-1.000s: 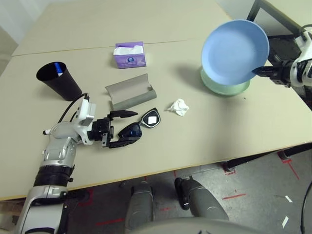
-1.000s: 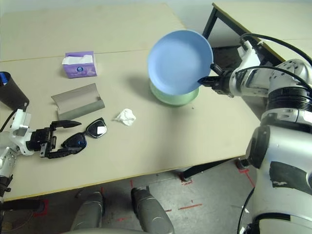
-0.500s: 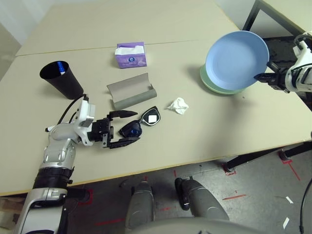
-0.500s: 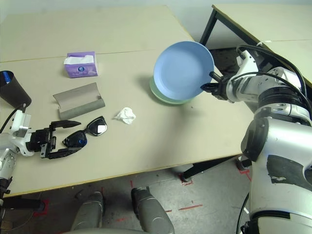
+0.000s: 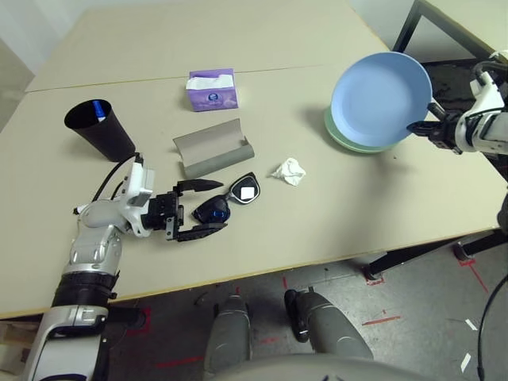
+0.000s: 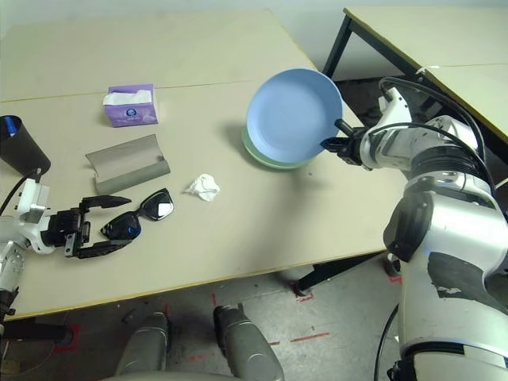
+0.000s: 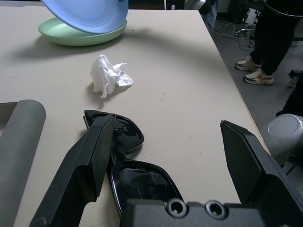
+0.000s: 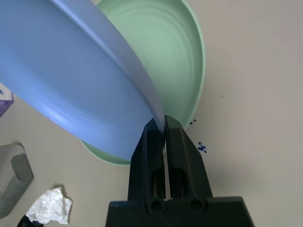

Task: Organize and tidy the items on the table.

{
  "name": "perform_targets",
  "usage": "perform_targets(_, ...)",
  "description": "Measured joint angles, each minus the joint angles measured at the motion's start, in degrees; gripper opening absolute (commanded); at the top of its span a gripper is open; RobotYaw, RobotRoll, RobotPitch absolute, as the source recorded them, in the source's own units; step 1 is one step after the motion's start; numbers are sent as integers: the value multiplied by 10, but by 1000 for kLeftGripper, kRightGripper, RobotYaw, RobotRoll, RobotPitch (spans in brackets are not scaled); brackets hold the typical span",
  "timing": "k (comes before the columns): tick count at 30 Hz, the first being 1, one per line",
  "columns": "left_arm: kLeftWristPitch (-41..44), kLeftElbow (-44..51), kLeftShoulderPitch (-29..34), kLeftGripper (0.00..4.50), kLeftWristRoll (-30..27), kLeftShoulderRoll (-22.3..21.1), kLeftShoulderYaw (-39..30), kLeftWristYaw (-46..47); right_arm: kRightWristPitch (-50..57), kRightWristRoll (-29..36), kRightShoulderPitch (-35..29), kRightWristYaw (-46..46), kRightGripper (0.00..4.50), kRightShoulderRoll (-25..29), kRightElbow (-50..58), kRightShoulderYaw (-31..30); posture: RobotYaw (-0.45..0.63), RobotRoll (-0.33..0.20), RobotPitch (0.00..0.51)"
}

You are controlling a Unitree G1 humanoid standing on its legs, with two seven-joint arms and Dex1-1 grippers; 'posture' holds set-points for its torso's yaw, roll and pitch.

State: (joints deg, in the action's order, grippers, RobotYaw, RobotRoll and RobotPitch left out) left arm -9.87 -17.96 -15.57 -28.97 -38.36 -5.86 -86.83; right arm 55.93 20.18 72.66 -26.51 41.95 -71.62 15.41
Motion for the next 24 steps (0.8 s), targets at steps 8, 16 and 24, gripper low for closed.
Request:
perform_targets(8,0,-1,-1,4500,0,-1,0,0,3,-7,-1,-6,3522,0,0,0,-59,0,181)
perform_targets(16,-6,-21,-21,4500,1,0,0,-4,31,-12,-11,-31,4425,24,11,-4,-69,0,181)
perform_targets(24,-5,-36,-29,4500,-1,-11,-6,-10,59,4,-227,-212,4425,130,407,-72,-83,0,196)
